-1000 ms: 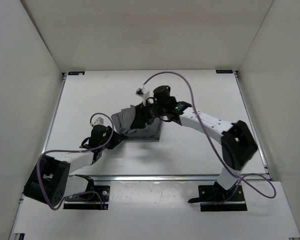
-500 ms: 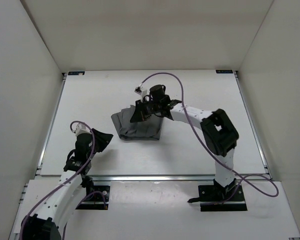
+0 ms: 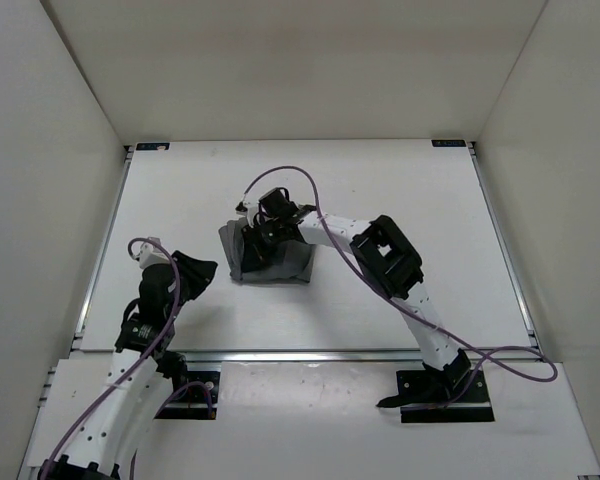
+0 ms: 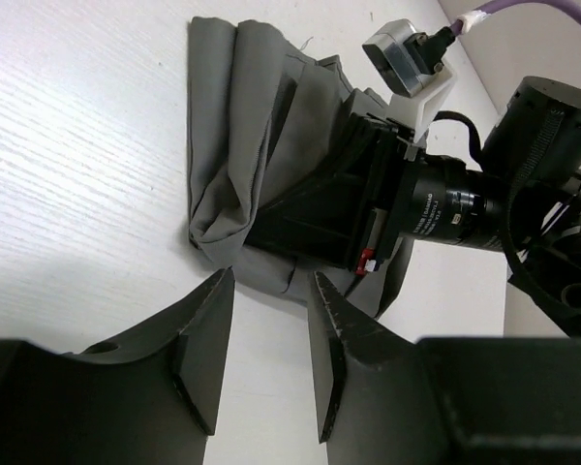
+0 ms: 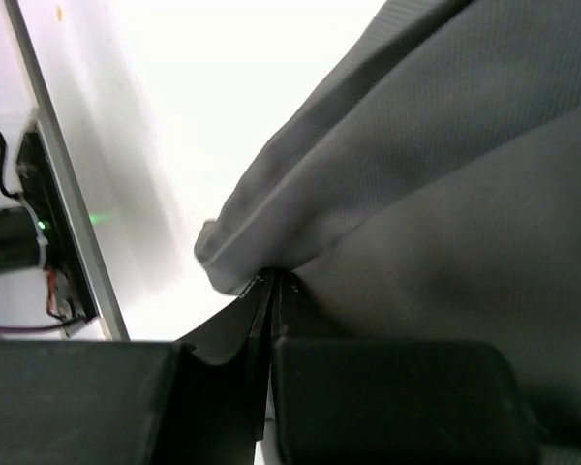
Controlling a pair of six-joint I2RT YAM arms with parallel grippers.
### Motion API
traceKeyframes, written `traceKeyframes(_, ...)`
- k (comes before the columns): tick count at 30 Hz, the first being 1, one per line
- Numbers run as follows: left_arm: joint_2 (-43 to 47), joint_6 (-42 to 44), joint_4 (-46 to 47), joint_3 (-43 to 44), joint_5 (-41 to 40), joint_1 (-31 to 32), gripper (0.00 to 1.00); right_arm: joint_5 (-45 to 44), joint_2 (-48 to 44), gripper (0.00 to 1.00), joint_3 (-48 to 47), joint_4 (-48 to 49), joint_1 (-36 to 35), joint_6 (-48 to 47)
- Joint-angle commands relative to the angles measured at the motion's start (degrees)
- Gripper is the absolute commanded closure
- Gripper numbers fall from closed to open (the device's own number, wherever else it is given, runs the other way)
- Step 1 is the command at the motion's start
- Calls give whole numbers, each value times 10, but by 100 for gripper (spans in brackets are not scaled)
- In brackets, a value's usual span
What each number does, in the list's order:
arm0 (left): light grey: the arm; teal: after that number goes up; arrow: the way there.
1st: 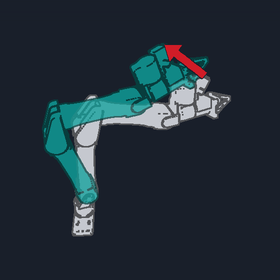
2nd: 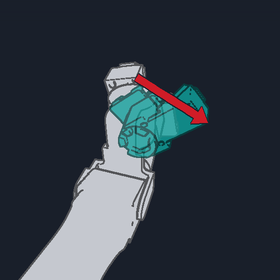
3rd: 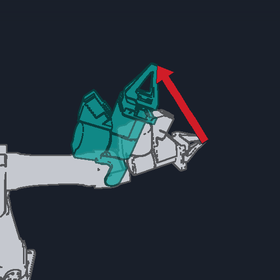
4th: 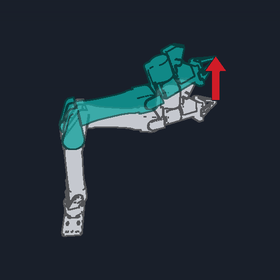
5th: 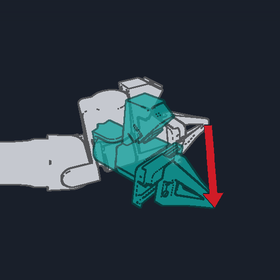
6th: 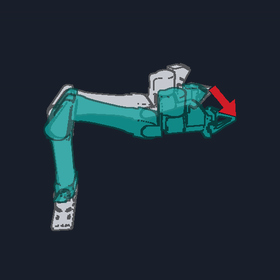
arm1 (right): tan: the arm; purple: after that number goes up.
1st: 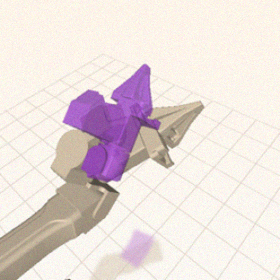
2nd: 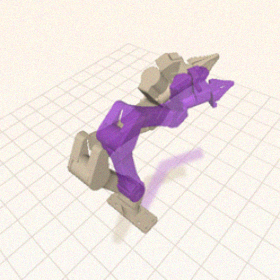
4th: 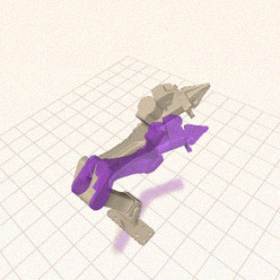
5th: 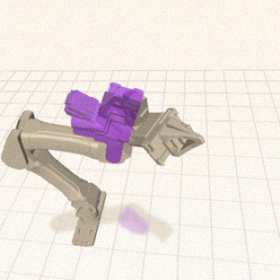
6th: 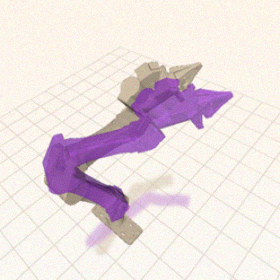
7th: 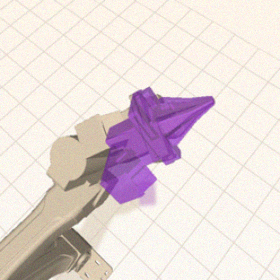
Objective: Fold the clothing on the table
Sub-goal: Fold the skirt
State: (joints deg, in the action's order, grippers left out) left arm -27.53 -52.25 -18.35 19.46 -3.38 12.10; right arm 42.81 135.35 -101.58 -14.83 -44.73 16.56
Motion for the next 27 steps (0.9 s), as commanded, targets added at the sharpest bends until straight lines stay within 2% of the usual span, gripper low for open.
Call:
traceKeyframes(1, 5, 32, -21, 37, 6, -4, 52, -25, -64, 100, -11, -49, -9, -54)
traceKeyframes(5, 12, 74, -49, 85, 8, -1, 47, -55, -221, 99, 26, -19, 3, -52)
traceKeyframes(6, 11, 90, -66, 101, 15, 4, 45, -66, -272, 97, 65, 0, 17, -45)
traceKeyframes(8, 4, 121, -83, 119, 31, 6, 52, -86, -355, 95, 137, 37, 39, -29)
traceKeyframes(9, -4, 149, -89, 125, 59, 6, 57, -108, -410, 93, 197, 58, 53, -33)
traceKeyframes(11, -39, 201, -118, 152, 126, -1, 56, -154, -473, 89, 309, 67, 71, -58)
traceKeyframes(13, -85, 234, -155, 172, 176, -8, 53, -203, -517, 89, 367, 63, 90, -66)
traceKeyframes(17, -150, 282, -208, 194, 185, -4, 47, -140, -533, 90, 464, 95, 168, -17)
traceKeyframes(18, -133, 287, -206, 178, 182, 3, 31, -134, -549, 90, 485, 112, 177, -9)
traceKeyframes(19, -133, 287, -206, 175, 182, 3, 30, -134, -549, 90, 485, 112, 177, -9)
traceKeyframes(20, -114, 290, -200, 168, 185, 7, 1, -133, -549, 89, 488, 116, 178, -13)
traceKeyframes(23, -70, 281, -185, 153, 185, 7, 1, -134, -549, 88, 486, 118, 179, -14)
traceKeyframes(27, -78, 321, -236, 182, 167, 4, 1, -155, -531, 82, 473, 120, 184, -8)
